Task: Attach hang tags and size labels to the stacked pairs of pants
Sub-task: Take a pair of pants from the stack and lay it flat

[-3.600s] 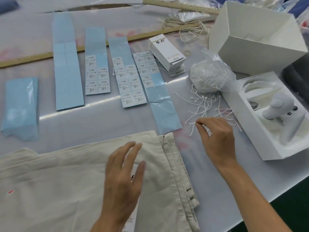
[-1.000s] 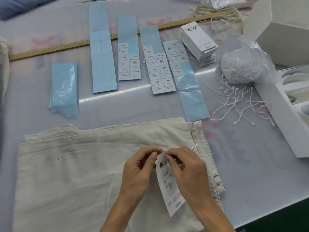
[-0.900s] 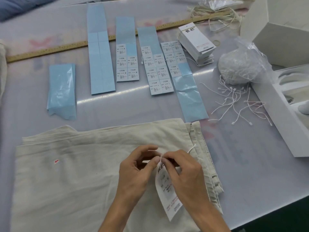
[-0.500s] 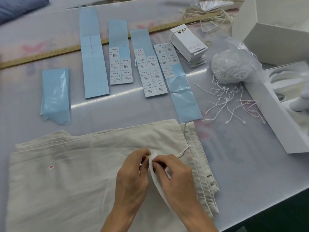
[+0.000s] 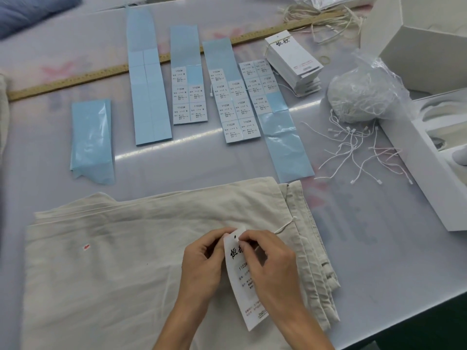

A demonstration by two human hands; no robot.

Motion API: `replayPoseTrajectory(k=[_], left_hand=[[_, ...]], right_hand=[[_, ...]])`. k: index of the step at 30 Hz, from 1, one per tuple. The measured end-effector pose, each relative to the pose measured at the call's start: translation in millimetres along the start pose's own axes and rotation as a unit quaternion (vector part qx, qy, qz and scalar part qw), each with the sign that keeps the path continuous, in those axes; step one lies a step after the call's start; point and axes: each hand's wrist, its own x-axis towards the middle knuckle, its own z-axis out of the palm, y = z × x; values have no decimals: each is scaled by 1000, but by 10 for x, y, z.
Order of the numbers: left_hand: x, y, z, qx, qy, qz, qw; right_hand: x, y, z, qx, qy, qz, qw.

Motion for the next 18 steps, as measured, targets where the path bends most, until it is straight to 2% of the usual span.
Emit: replayPoseTrajectory(k=[6,10,18], left_hand=[[-41,29,-33,-73,-41,-19,996],[-50,-26,-21,-64,-16,-13,998],[-79,-21,-25,-163,-59,-80,982]], right_hand=[[4,-47,21,34,6,12,999],[-8,-27,14,30,14,18,999],[-7,-47,54,1,57,1,998]])
